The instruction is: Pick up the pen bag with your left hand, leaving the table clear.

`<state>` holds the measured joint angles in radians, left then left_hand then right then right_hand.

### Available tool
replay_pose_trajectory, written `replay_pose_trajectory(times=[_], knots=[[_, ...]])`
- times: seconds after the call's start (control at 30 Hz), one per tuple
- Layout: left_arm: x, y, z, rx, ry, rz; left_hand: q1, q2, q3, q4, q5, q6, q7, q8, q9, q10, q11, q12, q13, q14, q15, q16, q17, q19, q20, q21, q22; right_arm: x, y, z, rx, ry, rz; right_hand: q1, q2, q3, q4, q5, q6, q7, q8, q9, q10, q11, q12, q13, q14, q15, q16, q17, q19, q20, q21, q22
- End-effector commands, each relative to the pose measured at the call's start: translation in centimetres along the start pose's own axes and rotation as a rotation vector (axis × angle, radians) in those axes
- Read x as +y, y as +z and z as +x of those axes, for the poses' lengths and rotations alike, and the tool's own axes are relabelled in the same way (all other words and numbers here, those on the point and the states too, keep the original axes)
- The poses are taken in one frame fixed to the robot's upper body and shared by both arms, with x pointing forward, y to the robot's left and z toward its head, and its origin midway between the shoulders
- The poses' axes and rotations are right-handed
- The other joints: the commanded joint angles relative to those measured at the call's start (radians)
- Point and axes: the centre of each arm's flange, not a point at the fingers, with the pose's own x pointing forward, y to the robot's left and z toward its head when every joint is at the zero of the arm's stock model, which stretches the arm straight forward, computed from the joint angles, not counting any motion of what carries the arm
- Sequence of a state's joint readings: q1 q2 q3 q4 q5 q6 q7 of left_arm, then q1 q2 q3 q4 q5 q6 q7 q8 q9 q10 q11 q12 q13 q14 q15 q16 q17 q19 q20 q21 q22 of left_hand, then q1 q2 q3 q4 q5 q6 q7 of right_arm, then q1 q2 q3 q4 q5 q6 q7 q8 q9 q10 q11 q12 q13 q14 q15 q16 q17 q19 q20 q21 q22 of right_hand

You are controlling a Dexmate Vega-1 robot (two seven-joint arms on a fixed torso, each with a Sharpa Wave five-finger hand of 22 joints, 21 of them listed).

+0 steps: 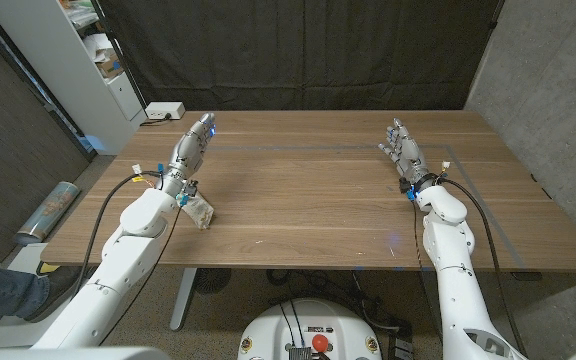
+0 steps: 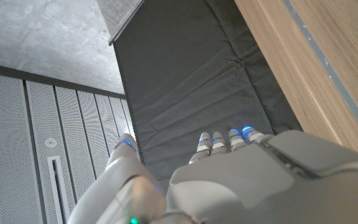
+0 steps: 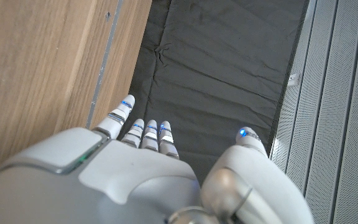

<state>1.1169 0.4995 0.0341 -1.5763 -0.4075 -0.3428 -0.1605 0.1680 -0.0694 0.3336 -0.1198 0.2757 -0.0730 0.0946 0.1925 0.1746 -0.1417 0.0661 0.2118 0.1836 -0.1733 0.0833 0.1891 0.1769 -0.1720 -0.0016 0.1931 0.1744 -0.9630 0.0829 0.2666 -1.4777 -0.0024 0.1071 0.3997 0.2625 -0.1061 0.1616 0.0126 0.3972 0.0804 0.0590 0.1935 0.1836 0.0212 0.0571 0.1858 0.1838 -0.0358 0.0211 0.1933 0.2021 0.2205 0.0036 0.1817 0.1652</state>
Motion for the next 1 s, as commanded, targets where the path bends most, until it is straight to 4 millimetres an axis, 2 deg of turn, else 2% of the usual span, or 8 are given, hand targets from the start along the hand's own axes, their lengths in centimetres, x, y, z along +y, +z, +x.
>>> replay_pose_trajectory(times=[0.03,0.4,1.0], knots=[[0.5,0.8,-1.2,-0.023,0.001,0.025,0.013,-0.003,0.001,-0.003,0.005,0.007,-0.001,0.003,0.003,0.006,-0.003,0.002,0.005,-0.007,0.002,0.005,0.003,-0.054,0.005,0.005,0.005,0.1,0.2,0.4,-0.007,-0.001,-0.003,0.004,0.011,-0.003,-0.003,0.004,0.004,-0.005,0.001,0.004,0.004,0.009,0.007,0.002,-0.001,0.010,0.010,0.002,0.006,0.002,0.007,0.005],[0.4,1.7,-2.0,-0.026,-0.025,0.061,0.015,-0.002,0.001,-0.003,0.005,0.009,-0.002,0.002,0.003,0.009,-0.004,0.003,0.005,-0.005,0.003,0.004,0.003,-0.053,0.007,0.005,0.005,-0.6,0.3,0.3,-0.007,-0.007,-0.002,0.004,0.012,-0.004,-0.003,0.005,0.006,-0.004,0.002,0.004,0.004,0.009,0.007,0.002,-0.001,0.009,0.010,0.002,0.005,0.002,0.007,0.005],[1.1,1.5,-3.1,-0.029,-0.016,0.073,0.020,0.000,-0.001,-0.004,0.005,0.013,-0.003,0.002,0.003,0.012,-0.004,0.002,0.005,0.000,0.002,0.004,0.003,-0.051,0.010,0.005,0.005,-1.1,0.3,0.8,0.005,-0.007,-0.005,0.005,0.014,-0.006,-0.003,0.008,0.006,-0.003,0.002,0.004,0.004,0.009,0.007,0.002,0.000,0.011,0.010,0.002,0.004,0.002,0.007,0.005]])
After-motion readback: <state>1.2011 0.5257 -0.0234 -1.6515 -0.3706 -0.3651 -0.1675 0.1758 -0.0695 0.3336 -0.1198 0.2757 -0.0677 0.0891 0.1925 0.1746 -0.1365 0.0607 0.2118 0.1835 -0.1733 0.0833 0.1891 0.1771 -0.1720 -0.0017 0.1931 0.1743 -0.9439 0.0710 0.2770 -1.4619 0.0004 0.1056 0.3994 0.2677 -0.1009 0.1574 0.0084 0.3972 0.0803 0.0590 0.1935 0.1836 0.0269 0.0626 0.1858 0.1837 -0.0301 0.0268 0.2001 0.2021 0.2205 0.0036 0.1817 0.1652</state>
